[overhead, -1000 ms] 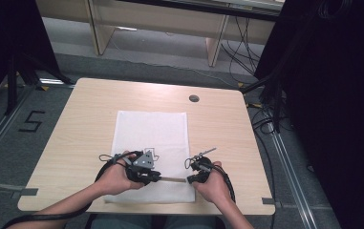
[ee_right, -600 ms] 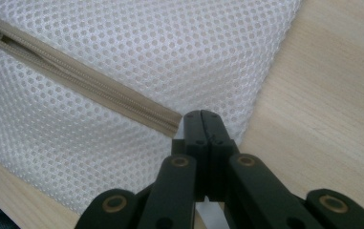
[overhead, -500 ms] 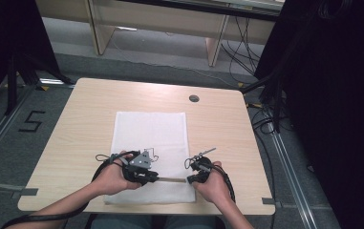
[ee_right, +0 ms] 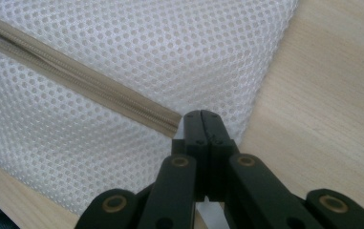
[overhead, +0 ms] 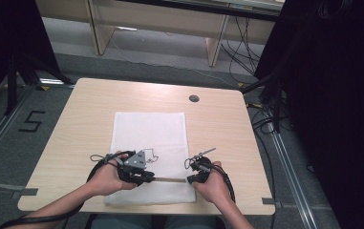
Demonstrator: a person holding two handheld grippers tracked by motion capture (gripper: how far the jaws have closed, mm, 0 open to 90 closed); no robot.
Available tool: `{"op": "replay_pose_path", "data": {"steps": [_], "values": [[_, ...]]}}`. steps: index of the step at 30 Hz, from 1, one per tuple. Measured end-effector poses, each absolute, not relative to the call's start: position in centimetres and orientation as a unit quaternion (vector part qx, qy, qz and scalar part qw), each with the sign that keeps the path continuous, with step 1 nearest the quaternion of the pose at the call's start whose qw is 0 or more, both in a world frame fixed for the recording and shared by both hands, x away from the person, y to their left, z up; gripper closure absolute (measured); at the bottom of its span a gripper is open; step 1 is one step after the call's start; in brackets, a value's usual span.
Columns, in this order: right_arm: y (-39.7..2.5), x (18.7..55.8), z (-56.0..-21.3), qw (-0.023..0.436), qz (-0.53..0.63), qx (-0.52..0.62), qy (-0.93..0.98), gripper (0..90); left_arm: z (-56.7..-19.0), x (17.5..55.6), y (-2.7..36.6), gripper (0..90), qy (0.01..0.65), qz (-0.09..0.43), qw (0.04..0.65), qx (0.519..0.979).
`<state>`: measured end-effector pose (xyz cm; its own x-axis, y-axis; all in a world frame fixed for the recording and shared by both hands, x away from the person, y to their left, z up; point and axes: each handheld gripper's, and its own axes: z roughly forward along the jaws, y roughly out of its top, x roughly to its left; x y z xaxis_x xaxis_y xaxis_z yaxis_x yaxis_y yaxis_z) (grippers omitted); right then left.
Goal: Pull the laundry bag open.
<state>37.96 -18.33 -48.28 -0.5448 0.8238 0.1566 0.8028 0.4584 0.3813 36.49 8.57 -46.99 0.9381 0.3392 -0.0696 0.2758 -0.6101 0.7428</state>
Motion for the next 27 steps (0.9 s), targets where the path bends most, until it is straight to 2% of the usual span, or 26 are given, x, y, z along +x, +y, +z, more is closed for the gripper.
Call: {"op": "replay_pose_path", "data": {"steps": [27], "values": [[-18.4,38.0,-48.3,0.029,0.209,0.472,0.856,90.0,-46.9,36.1,11.2,81.7,0.186,0.045,0.405,0.894]]}}
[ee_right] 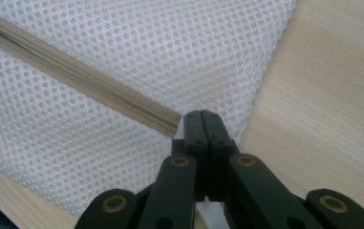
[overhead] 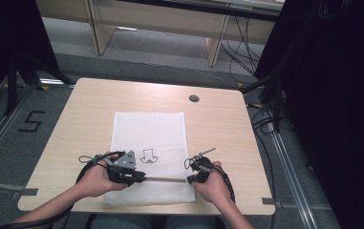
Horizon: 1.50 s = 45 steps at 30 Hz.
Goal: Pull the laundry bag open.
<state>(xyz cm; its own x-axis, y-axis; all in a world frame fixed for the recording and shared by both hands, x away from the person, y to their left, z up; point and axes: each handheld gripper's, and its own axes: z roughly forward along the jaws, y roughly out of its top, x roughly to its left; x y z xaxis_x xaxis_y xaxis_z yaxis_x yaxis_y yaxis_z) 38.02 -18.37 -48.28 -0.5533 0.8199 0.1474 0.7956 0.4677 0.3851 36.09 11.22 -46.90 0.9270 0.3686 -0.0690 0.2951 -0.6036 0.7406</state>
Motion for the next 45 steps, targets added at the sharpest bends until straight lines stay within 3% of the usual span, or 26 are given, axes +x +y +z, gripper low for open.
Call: {"op": "replay_pose_path", "data": {"steps": [45], "values": [[-18.1,37.9,-48.2,0.035,0.202,0.474,0.856,90.0,-47.1,35.5,14.6,81.7,0.215,0.043,0.403,0.888]]}}
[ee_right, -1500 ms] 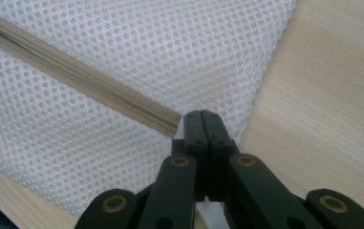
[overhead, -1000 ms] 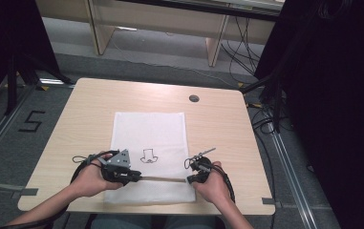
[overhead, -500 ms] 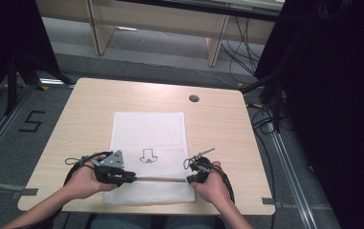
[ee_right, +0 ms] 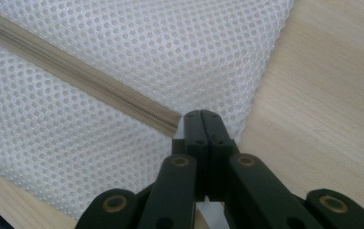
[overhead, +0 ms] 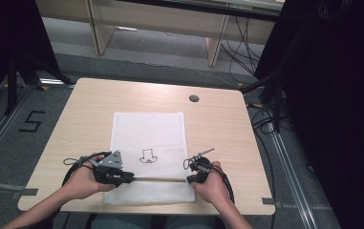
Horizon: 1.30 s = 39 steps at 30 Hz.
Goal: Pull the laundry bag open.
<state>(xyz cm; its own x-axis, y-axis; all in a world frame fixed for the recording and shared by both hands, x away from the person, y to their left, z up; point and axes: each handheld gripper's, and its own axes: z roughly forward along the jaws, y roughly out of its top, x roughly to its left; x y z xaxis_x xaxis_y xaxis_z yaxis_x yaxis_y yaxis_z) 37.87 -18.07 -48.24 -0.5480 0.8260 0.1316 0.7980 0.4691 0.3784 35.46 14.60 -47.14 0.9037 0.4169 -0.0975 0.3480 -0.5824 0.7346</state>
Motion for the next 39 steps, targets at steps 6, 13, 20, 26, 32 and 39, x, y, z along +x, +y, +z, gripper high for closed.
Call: {"op": "replay_pose_path", "data": {"steps": [6,13,20,26,32,39], "values": [[-18.1,37.9,-48.2,0.034,0.201,0.473,0.857,90.0,-47.4,35.1,16.2,81.7,0.233,0.045,0.406,0.882],[-18.1,37.9,-48.2,0.034,0.202,0.473,0.857,90.0,-47.3,34.9,16.5,81.7,0.238,0.042,0.413,0.878],[-18.1,37.9,-48.2,0.034,0.201,0.473,0.857,90.0,-47.3,34.9,17.5,81.7,0.241,0.049,0.405,0.88],[-18.1,37.9,-48.2,0.035,0.201,0.473,0.857,90.0,-47.3,34.8,18.3,81.7,0.255,0.05,0.407,0.876],[-18.1,37.9,-48.2,0.034,0.202,0.473,0.857,90.0,-47.5,34.6,19.1,81.7,0.265,0.048,0.405,0.874],[-18.1,37.9,-48.2,0.034,0.201,0.473,0.857,90.0,-47.5,34.6,19.5,81.7,0.269,0.051,0.401,0.874]]}}
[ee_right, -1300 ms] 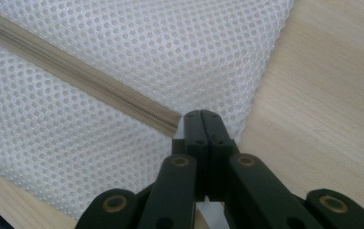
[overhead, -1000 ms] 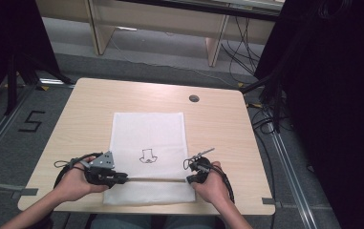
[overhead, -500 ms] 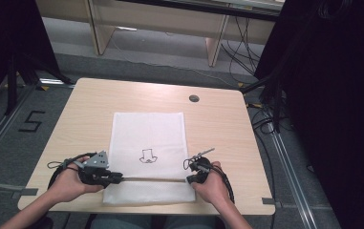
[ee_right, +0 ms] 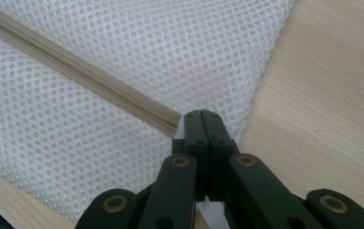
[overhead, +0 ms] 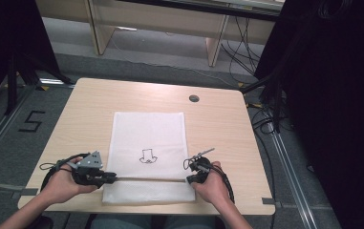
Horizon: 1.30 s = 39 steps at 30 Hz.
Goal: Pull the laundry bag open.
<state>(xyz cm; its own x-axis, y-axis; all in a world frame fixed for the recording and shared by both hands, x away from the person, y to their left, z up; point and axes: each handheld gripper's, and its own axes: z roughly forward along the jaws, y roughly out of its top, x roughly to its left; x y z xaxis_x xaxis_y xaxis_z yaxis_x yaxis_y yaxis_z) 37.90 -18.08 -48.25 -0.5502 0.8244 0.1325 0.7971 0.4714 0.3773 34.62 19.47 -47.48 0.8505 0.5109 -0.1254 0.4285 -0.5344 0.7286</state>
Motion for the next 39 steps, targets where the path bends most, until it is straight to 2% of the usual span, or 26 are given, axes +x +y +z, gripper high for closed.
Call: {"op": "replay_pose_path", "data": {"steps": [6,11,26,32,37,39], "values": [[-18.2,38.0,-48.3,0.035,0.205,0.465,0.86,90.0,-47.8,34.6,21.4,81.7,0.292,0.077,0.378,0.875],[-18.1,38.0,-48.3,0.036,0.205,0.466,0.86,90.0,-48.3,34.4,23.1,81.7,0.319,0.074,0.372,0.869],[-18.1,37.9,-48.3,0.036,0.204,0.471,0.858,90.0,-48.5,34.4,23.0,81.5,0.318,0.078,0.346,0.879],[-18.3,37.9,-48.3,0.035,0.21,0.472,0.855,90.0,-48.3,34.1,23.3,80.6,0.329,0.075,0.369,0.866],[-18.3,37.8,-48.4,0.035,0.213,0.473,0.854,90.0,-47.1,33.9,24.4,75.4,0.345,0.114,0.402,0.841],[-18.4,37.8,-48.4,0.036,0.214,0.47,0.855,90.0,-47.1,33.8,24.3,70.5,0.371,0.121,0.428,0.815]]}}
